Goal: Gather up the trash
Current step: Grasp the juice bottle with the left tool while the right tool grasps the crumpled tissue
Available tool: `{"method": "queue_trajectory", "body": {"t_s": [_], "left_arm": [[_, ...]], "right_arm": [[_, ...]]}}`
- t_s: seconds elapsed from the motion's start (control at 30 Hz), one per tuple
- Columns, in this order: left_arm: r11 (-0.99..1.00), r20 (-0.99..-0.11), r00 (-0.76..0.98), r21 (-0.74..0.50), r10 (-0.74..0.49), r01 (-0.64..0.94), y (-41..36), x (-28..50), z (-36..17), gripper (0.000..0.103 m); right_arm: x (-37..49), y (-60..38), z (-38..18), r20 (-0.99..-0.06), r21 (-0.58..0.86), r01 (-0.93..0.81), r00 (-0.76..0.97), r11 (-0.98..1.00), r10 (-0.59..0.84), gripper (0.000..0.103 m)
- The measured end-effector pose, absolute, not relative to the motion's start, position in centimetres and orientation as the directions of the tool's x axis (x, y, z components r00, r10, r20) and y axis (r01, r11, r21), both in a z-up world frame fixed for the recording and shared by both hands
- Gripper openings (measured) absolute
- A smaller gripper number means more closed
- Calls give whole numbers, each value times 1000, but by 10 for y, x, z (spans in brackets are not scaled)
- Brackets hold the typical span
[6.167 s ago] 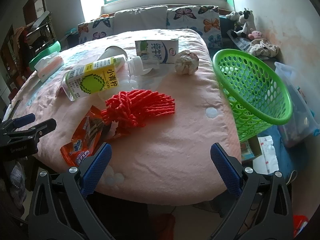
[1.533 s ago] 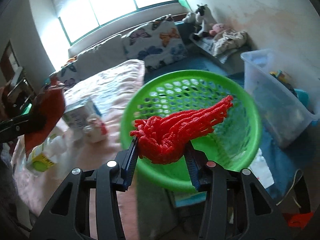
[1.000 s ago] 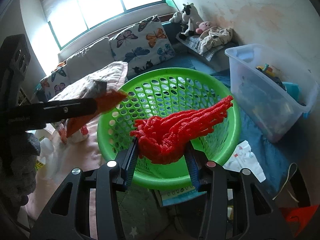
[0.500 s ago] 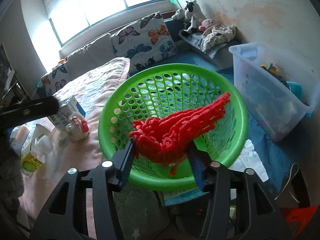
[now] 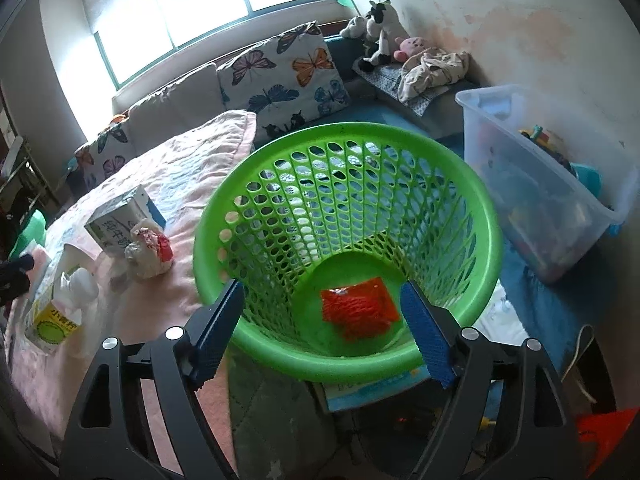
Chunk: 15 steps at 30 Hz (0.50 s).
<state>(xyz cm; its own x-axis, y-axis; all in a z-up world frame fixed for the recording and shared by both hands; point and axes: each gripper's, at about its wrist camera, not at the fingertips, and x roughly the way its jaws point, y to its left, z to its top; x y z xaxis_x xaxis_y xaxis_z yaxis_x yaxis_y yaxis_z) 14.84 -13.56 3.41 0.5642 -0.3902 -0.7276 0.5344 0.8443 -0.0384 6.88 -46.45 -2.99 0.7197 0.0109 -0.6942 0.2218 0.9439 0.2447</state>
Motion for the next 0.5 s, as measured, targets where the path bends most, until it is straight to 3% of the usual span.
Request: {"method": "queue_trajectory", "body": {"t_s": [0.17, 0.5], "left_arm": [[870, -727, 593, -13, -347, 492, -85, 142, 31, 84], [882, -710, 581, -124, -399, 454, -25, 125, -5, 84]], "right_arm": [[61, -449, -21, -680, 255, 182, 732, 950, 42, 80], [67, -395, -15, -672, 276, 61, 725, 959, 147, 80]]}}
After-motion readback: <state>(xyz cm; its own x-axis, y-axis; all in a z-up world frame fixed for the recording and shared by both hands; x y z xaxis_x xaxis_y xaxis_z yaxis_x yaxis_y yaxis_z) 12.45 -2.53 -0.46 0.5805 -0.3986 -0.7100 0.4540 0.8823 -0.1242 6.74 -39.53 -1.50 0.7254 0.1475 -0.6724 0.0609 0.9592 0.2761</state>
